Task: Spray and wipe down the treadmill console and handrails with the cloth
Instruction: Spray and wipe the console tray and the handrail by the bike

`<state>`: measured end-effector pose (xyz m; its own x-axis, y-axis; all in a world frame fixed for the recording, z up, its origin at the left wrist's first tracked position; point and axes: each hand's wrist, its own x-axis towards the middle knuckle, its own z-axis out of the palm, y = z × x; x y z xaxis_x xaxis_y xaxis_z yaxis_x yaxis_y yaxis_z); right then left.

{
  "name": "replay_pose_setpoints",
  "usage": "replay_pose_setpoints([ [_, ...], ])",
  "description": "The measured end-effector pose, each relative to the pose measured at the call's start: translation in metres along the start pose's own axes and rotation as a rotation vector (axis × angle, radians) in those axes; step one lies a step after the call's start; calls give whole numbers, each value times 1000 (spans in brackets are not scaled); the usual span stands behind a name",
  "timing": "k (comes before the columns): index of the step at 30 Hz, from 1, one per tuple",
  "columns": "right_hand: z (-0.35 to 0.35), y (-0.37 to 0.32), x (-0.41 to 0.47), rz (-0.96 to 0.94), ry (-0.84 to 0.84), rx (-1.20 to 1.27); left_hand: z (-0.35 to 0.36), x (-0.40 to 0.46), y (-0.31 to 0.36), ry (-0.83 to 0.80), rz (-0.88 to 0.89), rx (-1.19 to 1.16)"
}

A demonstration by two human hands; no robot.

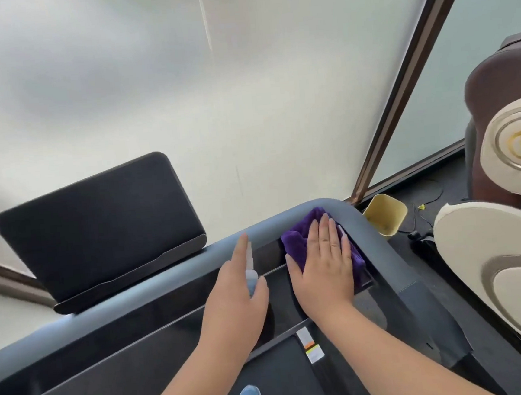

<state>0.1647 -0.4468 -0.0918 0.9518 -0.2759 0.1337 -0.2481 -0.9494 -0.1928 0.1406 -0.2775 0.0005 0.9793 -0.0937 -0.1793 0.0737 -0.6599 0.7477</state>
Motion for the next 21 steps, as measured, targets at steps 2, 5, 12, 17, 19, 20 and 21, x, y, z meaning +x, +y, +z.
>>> replay_pose_setpoints([
  [2, 2, -4, -3, -69, -19, -19, 4, -6, -2, 57, -25, -25],
  [5, 3, 0, -25, -235, -68, -18, 11, -16, -3, 112, -75, -29],
  [12, -4, 38, -47, -89, -100, -42, 21, -26, 7, 121, -84, -11],
  [17, -12, 34, -10, 14, -90, -43, 20, -39, 5, 132, -82, -48],
  [19, -10, 19, 3, 29, -67, -9, 18, -44, 1, 149, -76, -47],
  [20, -9, 10, 10, 19, -50, 2, 16, -46, -2, 160, -75, -39],
  [21, -7, 2, 17, -7, -37, 9, 14, -48, -4, 179, -77, -33],
])
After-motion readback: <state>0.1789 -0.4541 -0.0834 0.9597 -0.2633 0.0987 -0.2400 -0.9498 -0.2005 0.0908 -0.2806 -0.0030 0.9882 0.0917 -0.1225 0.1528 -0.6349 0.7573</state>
